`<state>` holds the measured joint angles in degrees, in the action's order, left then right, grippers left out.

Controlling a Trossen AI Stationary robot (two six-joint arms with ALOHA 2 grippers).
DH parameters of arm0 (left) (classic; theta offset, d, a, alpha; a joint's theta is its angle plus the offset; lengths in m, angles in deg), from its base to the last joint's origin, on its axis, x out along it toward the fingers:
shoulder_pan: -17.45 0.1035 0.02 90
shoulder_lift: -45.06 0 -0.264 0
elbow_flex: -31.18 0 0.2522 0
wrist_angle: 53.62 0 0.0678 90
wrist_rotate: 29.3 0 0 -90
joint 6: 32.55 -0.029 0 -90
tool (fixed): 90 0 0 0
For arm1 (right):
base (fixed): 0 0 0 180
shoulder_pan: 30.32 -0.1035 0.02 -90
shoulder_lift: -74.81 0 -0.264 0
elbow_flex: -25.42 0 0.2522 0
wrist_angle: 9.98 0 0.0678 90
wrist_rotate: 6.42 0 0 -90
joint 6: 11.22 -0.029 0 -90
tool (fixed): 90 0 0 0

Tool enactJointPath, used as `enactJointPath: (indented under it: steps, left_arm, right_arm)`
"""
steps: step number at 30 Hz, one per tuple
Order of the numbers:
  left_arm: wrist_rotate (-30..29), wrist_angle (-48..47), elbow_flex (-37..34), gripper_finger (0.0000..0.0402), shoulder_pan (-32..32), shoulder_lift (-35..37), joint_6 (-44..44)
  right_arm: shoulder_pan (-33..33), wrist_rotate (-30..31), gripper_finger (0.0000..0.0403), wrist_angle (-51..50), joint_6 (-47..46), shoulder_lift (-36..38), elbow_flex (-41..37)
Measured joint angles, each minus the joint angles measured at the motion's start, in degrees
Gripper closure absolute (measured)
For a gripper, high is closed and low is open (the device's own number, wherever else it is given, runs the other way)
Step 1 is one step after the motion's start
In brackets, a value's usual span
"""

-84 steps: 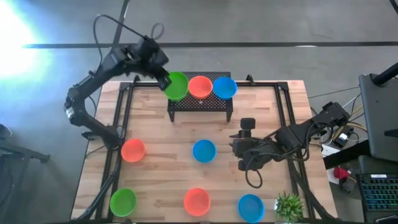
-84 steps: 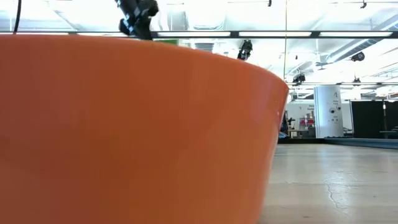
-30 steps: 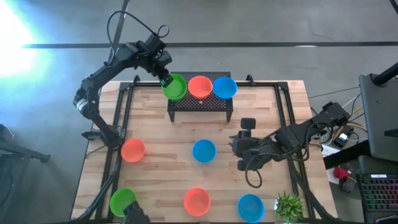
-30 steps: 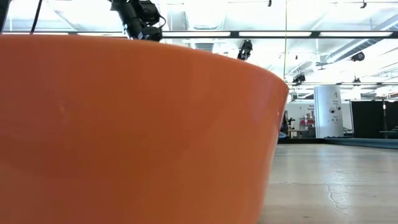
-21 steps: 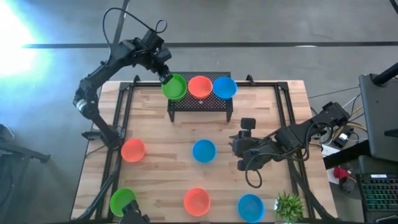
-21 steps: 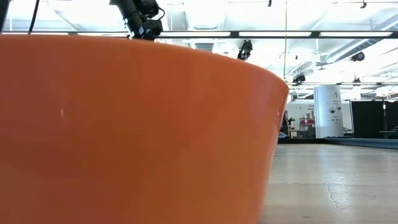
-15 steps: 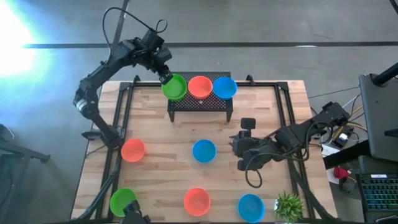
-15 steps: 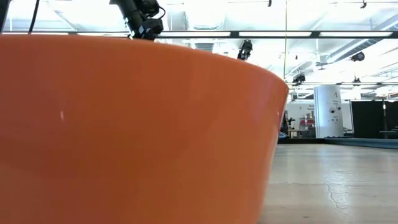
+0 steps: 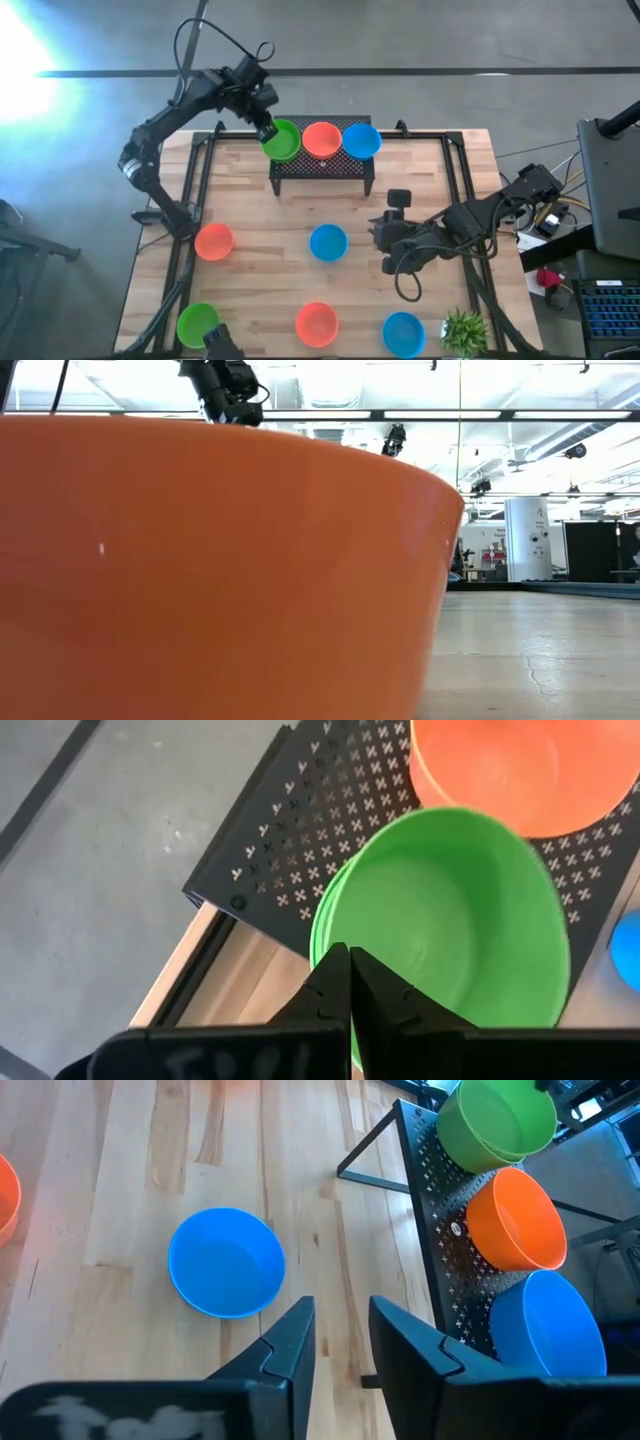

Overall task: Pick & Place Mini bowls
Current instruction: Stack the top green bowl on the green bowl on the shelf, then stack the top blue bowl on the blue bowl on the shelf

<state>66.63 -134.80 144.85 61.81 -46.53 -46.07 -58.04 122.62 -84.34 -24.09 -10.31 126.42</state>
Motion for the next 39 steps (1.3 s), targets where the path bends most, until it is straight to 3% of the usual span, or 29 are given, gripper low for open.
enactJointPath:
  steps: [12, 18, 22, 29, 33, 39]
  left_arm:
    - [-2.1, 0.6, 1.8, 0.0401, -0.6, 0.3, -0.1]
    - [-2.3, 0.8, 1.8, 0.0401, -5.0, 3.5, -0.3]
    - [-4.4, 1.3, 0.1, 0.0401, -11.7, 6.7, -0.1]
    - [-16.3, 3.3, -5.4, 0.0401, -28.2, 12.8, 3.4]
    - [-21.9, 6.3, -10.6, 0.0401, -37.6, 16.3, 7.6]
    - [-25.1, 16.2, -21.9, 0.0401, -49.2, 22.0, 12.6]
  right_arm:
    - [0.0, 0.0, 0.0314, 0.0, 0.0, 0.0, 0.0]
    - [0.0, 0.0, 0.0323, 0.0, -0.5, 0.0, 0.0]
    - [0.0, 0.0, 0.0326, 0.0, -0.6, 0.0, 0.0]
    - [0.0, 0.0, 0.0324, 0.0, -6.4, 0.0, 0.0]
    - [0.0, -0.1, 0.0328, 0.1, -9.0, 0.0, -0.2]
    - [0.0, -0.1, 0.033, 2.2, -9.6, 0.0, -2.5]
